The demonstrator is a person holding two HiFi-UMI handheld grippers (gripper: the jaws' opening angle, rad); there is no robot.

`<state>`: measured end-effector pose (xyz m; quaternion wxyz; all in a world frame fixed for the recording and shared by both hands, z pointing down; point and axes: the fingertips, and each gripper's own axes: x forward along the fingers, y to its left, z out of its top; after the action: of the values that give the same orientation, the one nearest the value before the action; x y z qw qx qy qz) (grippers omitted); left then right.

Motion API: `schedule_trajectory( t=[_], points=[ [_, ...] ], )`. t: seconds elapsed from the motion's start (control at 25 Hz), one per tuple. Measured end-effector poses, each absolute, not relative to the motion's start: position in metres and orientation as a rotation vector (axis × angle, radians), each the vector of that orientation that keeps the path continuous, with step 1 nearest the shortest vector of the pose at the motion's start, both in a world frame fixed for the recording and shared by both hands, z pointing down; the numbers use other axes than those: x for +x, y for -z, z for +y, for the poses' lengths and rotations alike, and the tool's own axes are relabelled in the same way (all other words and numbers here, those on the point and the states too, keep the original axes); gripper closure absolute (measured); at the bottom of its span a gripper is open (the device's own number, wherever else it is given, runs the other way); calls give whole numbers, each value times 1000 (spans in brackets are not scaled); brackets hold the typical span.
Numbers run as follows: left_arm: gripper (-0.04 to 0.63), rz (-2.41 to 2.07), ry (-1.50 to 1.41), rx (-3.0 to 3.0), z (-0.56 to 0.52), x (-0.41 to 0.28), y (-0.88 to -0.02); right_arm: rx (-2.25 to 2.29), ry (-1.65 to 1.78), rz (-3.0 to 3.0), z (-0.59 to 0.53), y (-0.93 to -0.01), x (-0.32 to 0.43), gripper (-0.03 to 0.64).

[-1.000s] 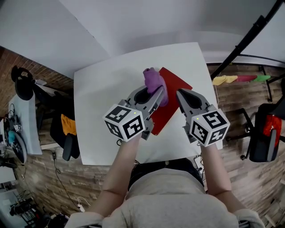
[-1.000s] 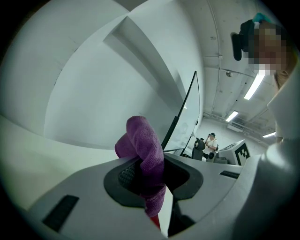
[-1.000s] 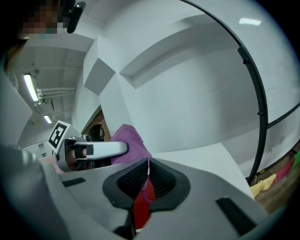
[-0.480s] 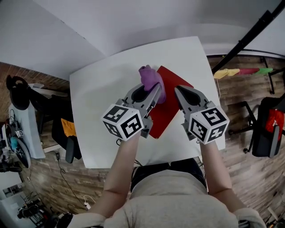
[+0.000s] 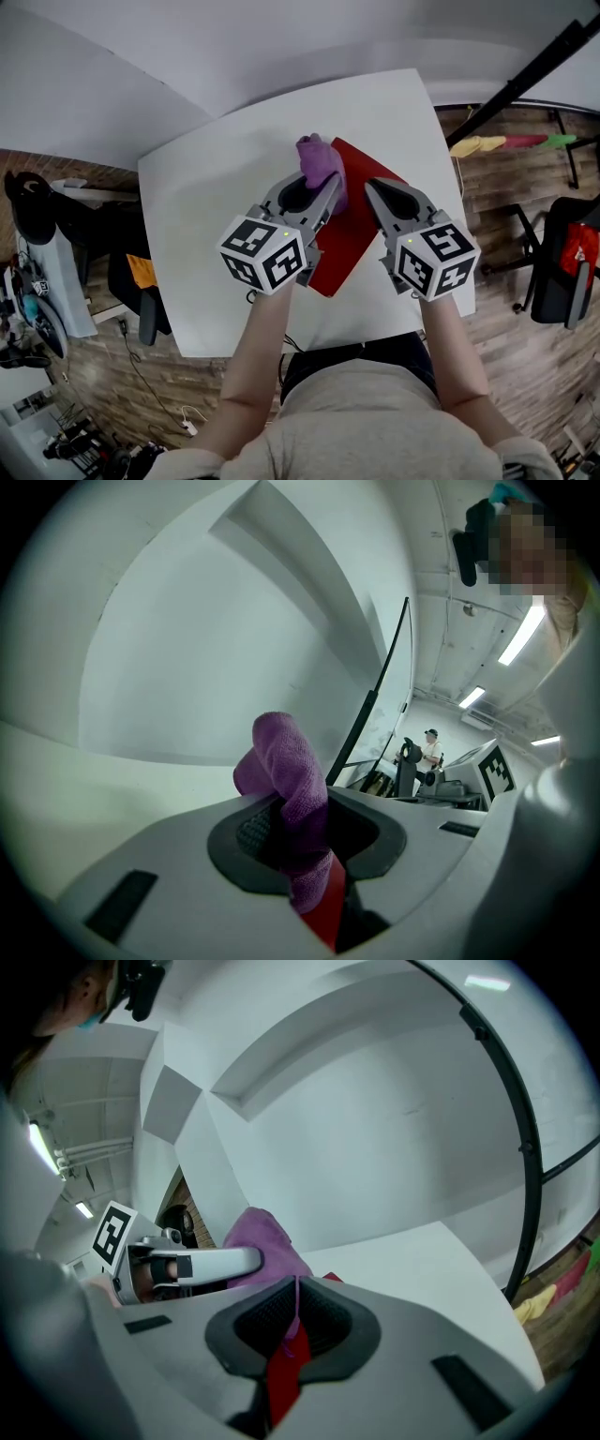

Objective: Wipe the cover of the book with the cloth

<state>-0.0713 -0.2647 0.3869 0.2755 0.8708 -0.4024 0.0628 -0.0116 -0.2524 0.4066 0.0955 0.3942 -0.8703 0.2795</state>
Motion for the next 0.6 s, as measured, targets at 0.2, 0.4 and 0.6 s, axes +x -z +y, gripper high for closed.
schedule_trajectory(
  t=[0.2, 0.4, 0.6],
  points=[
    [489, -1082, -225, 2349, -271, -69, -396, 1164, -859, -2562, -255, -416, -13, 593],
    [489, -1068, -256, 2345, -278, -68, -405, 1153, -874, -2547, -256, -424, -17, 592],
    [489, -1082, -302, 2334, -283, -67, -416, 1167, -892, -2535, -259, -428, -16, 592]
  ],
)
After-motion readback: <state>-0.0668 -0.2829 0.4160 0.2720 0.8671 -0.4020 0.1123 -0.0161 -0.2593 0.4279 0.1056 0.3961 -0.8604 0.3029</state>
